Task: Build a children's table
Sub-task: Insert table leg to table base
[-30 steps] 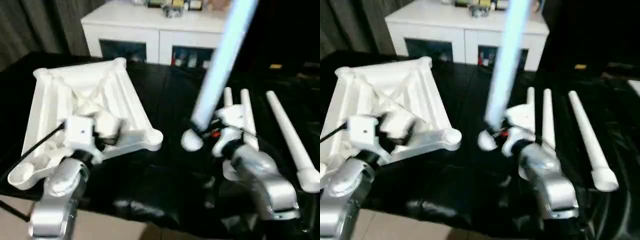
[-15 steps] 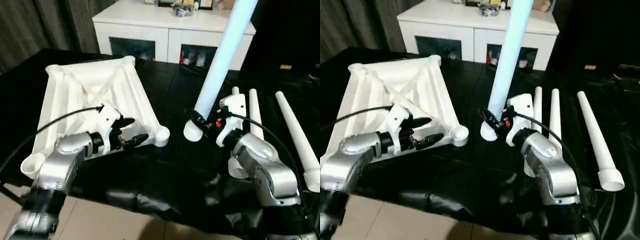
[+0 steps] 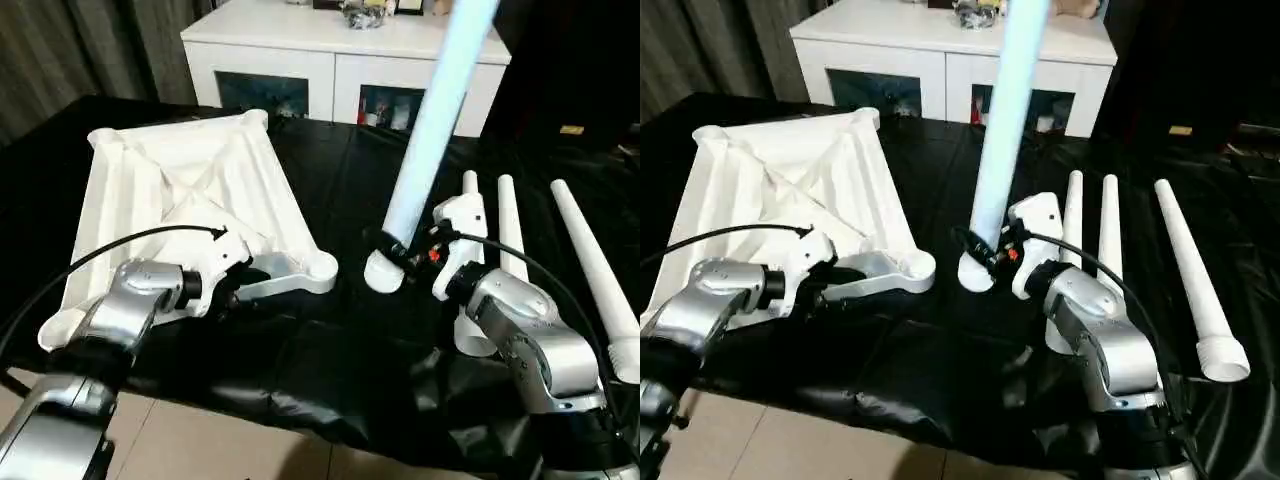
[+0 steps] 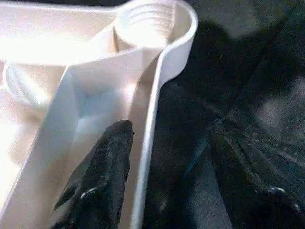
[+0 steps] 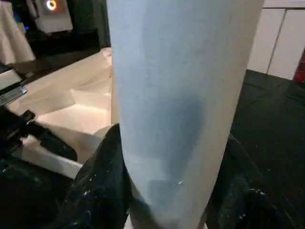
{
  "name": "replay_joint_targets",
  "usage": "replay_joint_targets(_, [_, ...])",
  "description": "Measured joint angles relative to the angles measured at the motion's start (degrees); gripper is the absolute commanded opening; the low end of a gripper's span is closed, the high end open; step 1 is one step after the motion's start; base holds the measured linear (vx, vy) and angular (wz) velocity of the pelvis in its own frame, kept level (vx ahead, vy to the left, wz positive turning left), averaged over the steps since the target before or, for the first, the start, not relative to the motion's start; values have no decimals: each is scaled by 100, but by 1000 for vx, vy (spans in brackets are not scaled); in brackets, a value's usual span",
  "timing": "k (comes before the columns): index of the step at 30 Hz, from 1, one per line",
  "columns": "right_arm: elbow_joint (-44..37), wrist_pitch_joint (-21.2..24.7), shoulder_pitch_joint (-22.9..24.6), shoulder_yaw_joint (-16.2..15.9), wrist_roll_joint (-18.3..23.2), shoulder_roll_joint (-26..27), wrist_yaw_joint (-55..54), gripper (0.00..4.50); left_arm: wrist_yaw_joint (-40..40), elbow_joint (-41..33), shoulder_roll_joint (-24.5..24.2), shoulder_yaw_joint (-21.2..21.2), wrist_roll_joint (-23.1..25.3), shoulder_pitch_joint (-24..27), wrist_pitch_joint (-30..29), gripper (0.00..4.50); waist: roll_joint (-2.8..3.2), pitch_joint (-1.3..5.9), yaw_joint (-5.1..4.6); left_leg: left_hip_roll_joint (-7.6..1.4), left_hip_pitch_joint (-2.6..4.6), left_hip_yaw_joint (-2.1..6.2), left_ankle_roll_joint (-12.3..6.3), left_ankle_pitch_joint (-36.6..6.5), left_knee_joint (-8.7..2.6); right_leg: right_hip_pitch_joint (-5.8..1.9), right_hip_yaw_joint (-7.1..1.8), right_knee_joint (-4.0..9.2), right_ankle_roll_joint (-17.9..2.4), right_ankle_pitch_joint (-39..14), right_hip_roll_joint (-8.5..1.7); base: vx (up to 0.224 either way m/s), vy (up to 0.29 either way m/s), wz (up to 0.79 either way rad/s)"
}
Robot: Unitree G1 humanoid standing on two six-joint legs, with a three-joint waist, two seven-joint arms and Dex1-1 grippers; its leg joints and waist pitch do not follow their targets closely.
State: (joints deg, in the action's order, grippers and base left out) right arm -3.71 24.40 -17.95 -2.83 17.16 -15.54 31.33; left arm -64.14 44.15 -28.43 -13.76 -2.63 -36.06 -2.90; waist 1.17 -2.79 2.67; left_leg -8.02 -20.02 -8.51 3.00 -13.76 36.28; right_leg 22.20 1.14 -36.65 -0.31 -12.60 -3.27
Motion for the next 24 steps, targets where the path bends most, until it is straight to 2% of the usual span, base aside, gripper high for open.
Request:
replay_joint_targets(2, [-34,1,15,-1,0,-54,45,183,-60,120,6,-4,13,-34,50,245,0,0,0,-1,-1,-2,-2,-1,-3,0,0,5,0,0,-1,0,0,0])
replay_joint_targets(9, [-61,1,32,-28,0,-92,147,183,-201,591,35,-6,26,-337,121,178,4,-3,1,-6,0,-9,0,-1,-10,-1,3,9,0,0,-1,0,0,0])
replay_joint_targets(10, [-61,1,32,-37,-1,-92,158,183,-219,676,42,-7,41,-390,163,157,5,-3,1,-7,-1,-10,0,0,-10,0,3,10,0,0,-1,0,0,0])
replay_joint_targets(13, [-60,1,28,-90,-1,-92,163,183,-260,860,43,-6,112,-477,224,147,7,-4,-2,-10,0,-15,0,-1,-16,0,4,17,0,0,-1,0,0,0])
replay_joint_targets(24, [-60,-13,28,-152,-84,-95,162,183,-428,1283,36,-83,351,-658,581,57,22,-7,0,-10,1,-23,0,0,-57,0,7,53,-1,0,-1,0,0,0])
